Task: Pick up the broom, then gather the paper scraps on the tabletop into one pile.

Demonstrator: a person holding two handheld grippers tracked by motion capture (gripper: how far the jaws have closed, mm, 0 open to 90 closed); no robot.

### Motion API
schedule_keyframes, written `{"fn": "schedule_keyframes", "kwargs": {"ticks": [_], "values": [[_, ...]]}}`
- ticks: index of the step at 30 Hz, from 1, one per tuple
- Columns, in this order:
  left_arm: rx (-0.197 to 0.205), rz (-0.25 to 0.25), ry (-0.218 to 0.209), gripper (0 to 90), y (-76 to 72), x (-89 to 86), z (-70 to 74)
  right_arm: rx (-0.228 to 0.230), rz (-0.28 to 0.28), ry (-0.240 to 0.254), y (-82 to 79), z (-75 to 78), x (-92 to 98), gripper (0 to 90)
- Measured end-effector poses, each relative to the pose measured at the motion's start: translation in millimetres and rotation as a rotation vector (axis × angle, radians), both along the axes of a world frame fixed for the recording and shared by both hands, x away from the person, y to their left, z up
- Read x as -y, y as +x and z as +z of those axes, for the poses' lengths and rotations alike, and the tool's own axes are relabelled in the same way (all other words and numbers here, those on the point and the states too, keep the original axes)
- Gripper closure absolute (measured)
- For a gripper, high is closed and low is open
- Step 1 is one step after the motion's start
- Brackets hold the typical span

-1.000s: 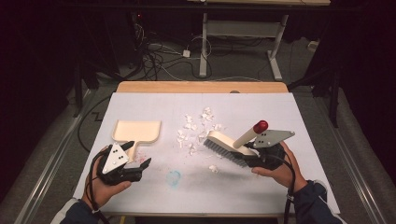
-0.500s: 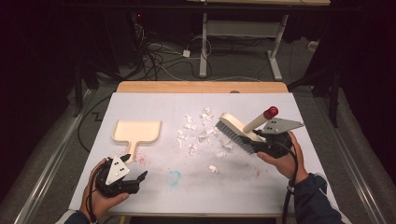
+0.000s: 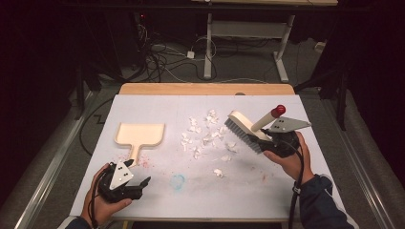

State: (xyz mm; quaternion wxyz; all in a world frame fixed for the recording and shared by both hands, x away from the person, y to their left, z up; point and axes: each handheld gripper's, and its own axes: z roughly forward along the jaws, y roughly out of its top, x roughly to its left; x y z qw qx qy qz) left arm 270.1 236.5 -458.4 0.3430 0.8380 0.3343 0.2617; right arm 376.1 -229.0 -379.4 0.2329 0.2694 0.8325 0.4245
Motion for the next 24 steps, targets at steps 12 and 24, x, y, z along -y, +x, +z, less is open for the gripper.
{"fn": "schedule_keyframes", "kwargs": {"ticks": [12,24], "values": [[0.024,-0.022,0.007,20.0,-0.7,0.8,1.5,0.012,-0.042,-0.038,-0.4,-4.0,0.2,67.7],[-0.022,-0.008,0.002,19.0,3.0,3.7,-1.5,0.029,-0.09,-0.083,7.9,-12.2,1.2,67.7]]}}
